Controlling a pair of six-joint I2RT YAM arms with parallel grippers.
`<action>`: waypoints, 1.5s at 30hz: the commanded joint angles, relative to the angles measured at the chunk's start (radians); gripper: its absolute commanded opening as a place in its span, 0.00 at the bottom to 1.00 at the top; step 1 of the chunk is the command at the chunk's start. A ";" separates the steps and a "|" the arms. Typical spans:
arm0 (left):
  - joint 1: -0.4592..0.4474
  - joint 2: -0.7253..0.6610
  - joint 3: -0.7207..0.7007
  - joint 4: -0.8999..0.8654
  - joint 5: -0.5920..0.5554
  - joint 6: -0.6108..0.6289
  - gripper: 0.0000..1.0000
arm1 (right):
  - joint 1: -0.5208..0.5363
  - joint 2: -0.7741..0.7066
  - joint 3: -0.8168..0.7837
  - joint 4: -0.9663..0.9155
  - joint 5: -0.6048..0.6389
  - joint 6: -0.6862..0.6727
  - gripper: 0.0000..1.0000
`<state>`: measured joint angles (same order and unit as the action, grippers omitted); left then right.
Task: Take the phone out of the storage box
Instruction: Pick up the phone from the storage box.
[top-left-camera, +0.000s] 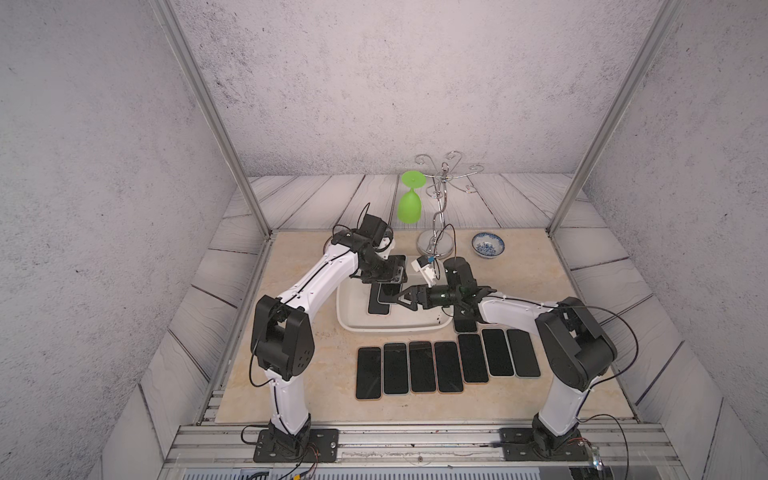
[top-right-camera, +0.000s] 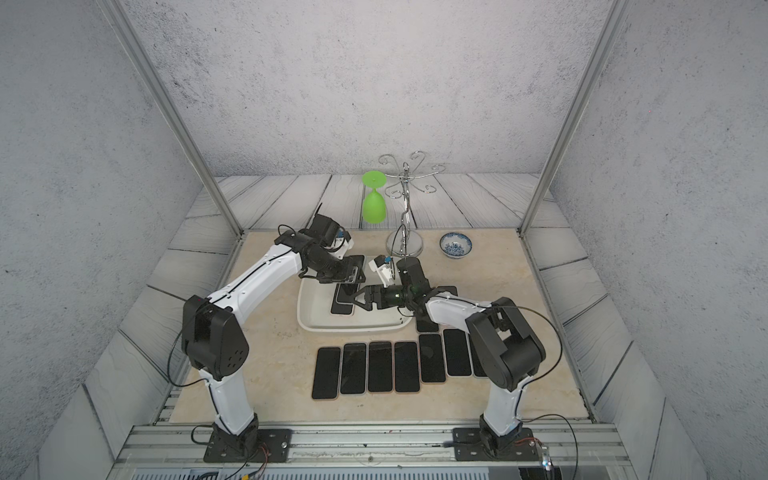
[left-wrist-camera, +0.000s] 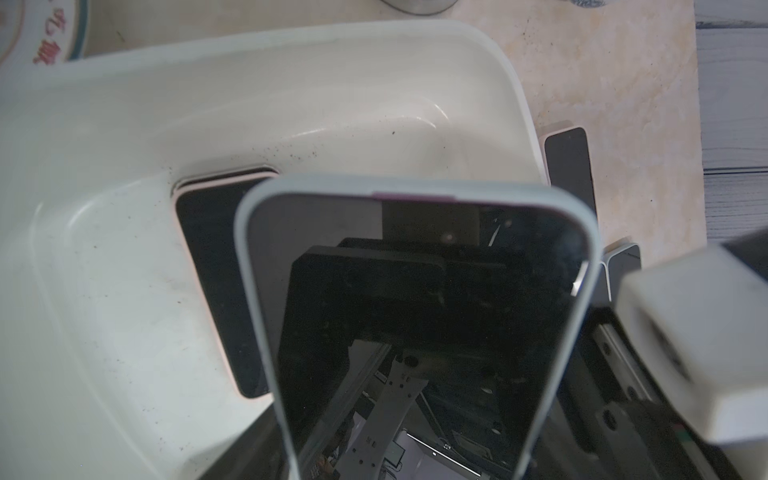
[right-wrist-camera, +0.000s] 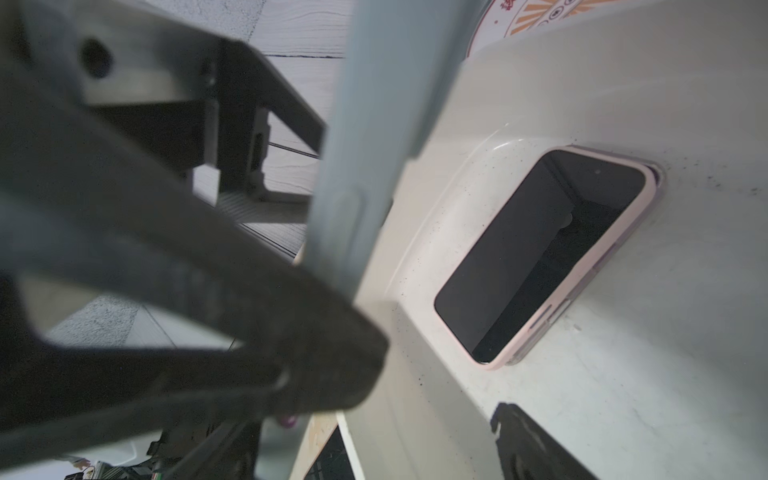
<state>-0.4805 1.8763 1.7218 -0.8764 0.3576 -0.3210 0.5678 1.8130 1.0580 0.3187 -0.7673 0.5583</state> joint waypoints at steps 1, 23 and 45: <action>-0.001 -0.062 -0.031 0.024 0.058 -0.036 0.35 | 0.001 0.033 0.062 0.060 0.034 0.021 0.89; 0.273 -0.413 -0.593 0.913 0.674 -0.472 0.98 | -0.047 -0.156 -0.068 0.392 -0.227 0.478 0.00; 0.208 -0.524 -0.925 1.619 0.788 -0.783 0.73 | -0.031 -0.098 -0.021 0.718 -0.289 0.831 0.00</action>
<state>-0.2535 1.3682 0.8177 0.7021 1.1080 -1.1160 0.5266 1.7096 1.0016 0.8867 -1.0439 1.3350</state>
